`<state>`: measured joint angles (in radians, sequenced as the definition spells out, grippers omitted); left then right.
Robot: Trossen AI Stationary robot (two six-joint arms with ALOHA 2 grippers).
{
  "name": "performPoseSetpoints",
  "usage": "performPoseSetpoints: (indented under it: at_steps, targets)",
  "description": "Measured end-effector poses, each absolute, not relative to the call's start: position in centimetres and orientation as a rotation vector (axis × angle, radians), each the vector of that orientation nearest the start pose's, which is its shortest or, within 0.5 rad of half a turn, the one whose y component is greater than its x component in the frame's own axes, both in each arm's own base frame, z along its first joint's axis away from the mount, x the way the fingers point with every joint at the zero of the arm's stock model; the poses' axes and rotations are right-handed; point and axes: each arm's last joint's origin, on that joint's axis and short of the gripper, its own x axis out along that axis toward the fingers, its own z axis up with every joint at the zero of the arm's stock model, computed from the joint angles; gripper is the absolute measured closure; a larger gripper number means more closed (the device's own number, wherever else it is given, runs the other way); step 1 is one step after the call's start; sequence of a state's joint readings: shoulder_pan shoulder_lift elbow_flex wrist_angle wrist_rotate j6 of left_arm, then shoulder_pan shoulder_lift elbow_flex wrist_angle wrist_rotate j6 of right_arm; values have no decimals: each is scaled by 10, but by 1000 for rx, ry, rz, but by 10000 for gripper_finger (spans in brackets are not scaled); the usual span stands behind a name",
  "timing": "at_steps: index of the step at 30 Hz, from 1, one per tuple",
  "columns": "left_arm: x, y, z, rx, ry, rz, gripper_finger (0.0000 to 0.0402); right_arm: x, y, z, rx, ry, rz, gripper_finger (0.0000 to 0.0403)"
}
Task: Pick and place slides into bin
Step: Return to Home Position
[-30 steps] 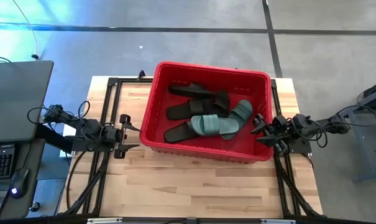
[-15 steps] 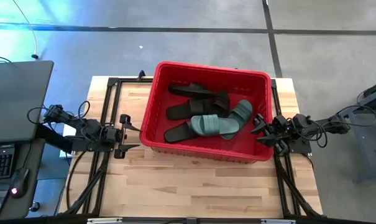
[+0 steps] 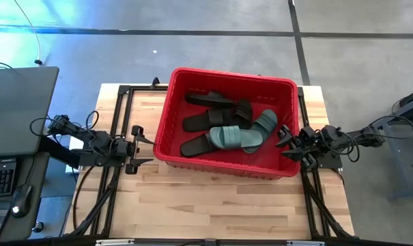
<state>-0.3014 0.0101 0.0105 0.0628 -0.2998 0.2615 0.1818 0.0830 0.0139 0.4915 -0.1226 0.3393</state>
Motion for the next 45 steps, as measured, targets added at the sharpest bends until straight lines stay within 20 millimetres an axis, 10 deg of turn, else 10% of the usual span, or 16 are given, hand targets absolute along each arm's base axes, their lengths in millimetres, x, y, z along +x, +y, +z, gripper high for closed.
performPoseSetpoints:
  at_steps: [45]
  targets:
    - [95,-20,172,243,-58,6,131,91,20,208,344,-368,369,240]
